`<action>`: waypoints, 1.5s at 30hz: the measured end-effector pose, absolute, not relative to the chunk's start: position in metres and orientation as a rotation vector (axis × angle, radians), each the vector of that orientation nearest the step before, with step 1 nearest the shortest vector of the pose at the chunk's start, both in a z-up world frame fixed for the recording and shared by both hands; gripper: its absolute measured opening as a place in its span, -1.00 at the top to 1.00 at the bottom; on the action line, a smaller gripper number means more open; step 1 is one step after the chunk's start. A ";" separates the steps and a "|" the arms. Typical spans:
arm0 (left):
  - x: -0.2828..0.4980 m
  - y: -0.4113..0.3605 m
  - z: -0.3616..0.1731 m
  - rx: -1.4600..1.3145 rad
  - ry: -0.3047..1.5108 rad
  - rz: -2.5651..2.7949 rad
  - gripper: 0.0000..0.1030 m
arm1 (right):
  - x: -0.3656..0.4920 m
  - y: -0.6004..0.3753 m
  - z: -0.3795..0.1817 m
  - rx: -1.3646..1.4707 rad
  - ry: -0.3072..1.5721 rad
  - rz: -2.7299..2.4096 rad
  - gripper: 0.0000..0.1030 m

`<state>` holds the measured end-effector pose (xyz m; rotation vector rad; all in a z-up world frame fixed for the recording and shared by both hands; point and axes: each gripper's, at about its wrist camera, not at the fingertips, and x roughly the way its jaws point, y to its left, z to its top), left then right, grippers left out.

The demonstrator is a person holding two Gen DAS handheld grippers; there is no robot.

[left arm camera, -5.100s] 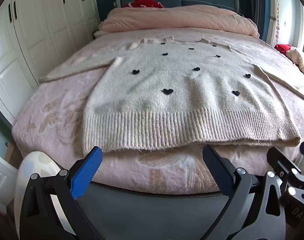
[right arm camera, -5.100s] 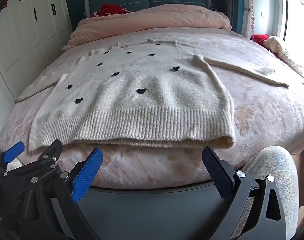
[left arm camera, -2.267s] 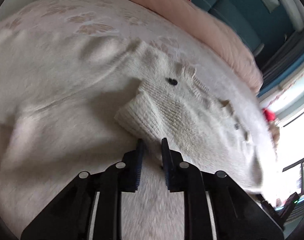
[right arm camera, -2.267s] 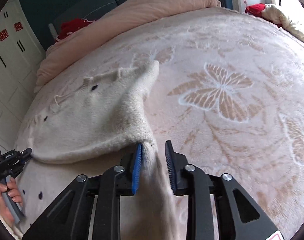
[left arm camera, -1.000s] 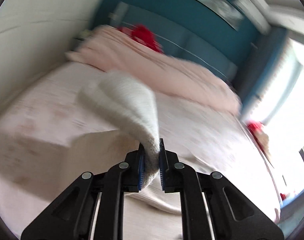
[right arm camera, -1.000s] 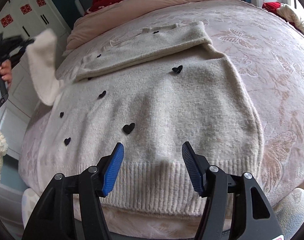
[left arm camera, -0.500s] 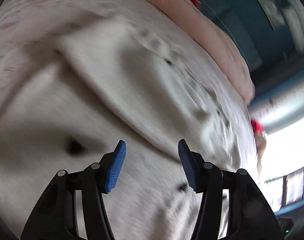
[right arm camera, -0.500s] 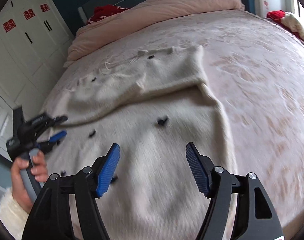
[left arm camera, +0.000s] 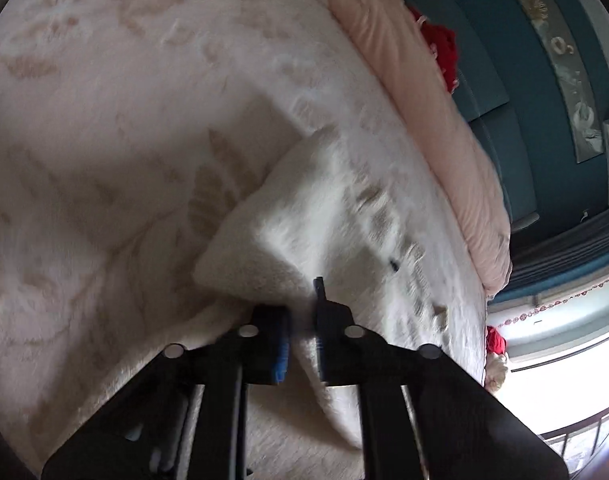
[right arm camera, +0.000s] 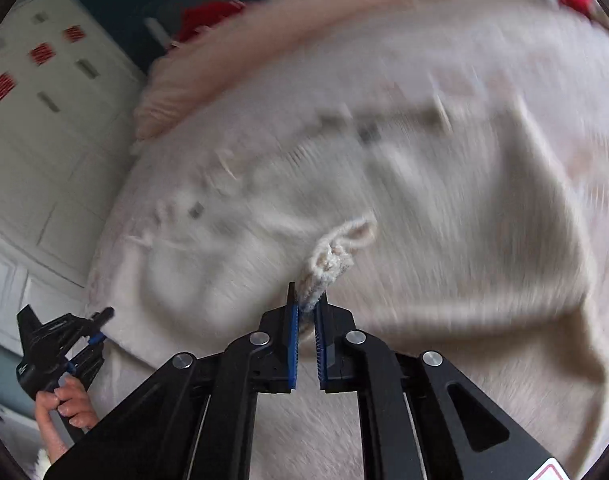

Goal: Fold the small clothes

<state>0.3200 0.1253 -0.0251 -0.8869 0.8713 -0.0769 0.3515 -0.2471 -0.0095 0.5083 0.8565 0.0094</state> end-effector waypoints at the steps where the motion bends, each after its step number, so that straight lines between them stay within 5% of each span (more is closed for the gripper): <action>1: 0.330 0.127 -0.023 -0.874 0.839 -0.081 0.83 | 0.351 -0.248 0.014 0.481 0.786 0.018 0.88; 6: 0.334 0.099 0.003 -0.757 0.750 -0.174 0.80 | 0.345 -0.283 0.088 0.429 0.556 0.019 0.88; 13: 0.347 0.053 -0.054 -0.670 0.936 -0.133 0.82 | 0.373 -0.333 -0.043 0.506 0.898 -0.175 0.88; 26: 0.342 0.064 -0.058 -0.602 0.947 -0.147 0.74 | 0.356 -0.334 -0.062 0.543 0.891 -0.152 0.86; 31: 0.312 0.080 -0.038 -0.513 0.960 -0.175 0.70 | 0.309 -0.334 -0.029 0.568 0.878 -0.129 0.57; 33: 0.287 0.096 -0.026 -0.483 0.953 -0.187 0.41 | 0.258 -0.333 -0.013 0.540 0.869 -0.133 0.17; 35: 0.250 0.122 -0.017 -0.478 0.957 -0.155 -0.34 | 0.205 -0.333 -0.008 0.506 0.883 -0.150 0.07; 36: 0.232 0.133 -0.014 -0.479 0.959 -0.128 -0.48 | 0.181 -0.331 -0.011 0.501 0.908 -0.155 0.07; 45: 0.101 0.166 -0.037 -0.525 1.078 -0.087 -0.62 | 0.048 -0.292 -0.067 0.730 1.093 -0.085 0.04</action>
